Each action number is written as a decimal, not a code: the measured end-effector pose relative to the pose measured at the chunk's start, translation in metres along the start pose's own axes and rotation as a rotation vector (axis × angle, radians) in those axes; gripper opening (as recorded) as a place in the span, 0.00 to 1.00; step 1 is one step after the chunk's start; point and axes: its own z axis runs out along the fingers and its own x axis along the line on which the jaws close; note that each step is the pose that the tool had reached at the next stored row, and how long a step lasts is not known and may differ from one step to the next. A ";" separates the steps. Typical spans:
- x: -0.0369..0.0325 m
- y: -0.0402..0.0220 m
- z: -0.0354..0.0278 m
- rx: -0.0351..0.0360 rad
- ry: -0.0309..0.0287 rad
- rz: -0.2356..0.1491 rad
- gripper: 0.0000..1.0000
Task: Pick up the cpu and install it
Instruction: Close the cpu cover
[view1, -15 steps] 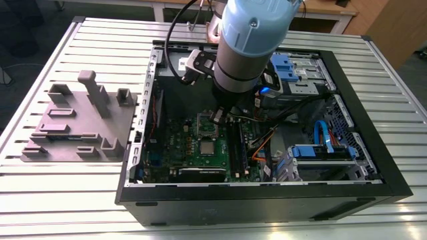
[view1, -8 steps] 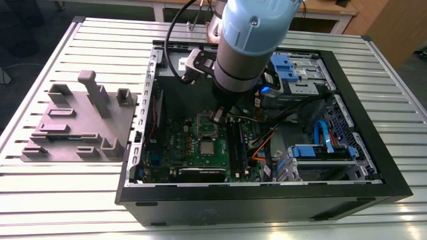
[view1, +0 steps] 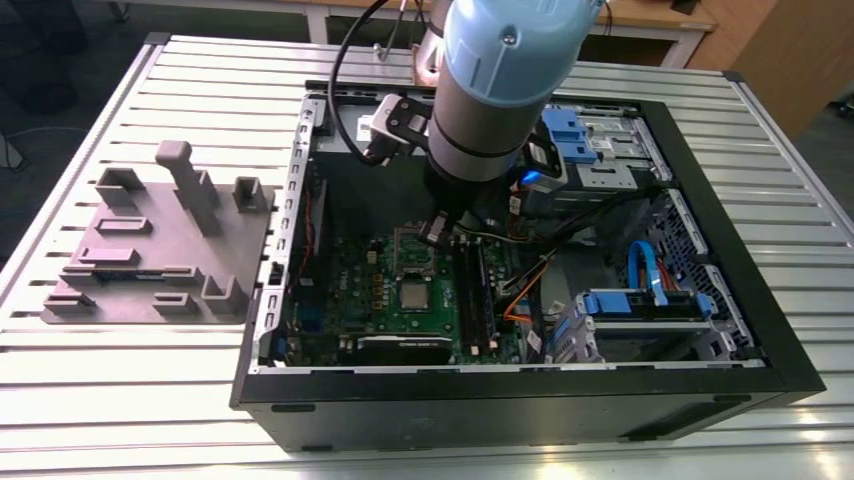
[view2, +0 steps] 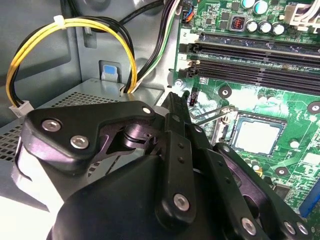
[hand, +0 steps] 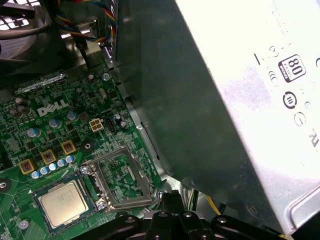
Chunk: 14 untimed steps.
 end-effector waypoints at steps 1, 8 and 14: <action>0.0000 0.0000 0.0000 0.0000 0.0000 0.000 0.10; -0.0005 0.0004 -0.0023 0.0031 0.0065 0.000 0.10; -0.0011 0.0014 -0.0053 0.0042 0.0084 0.000 0.10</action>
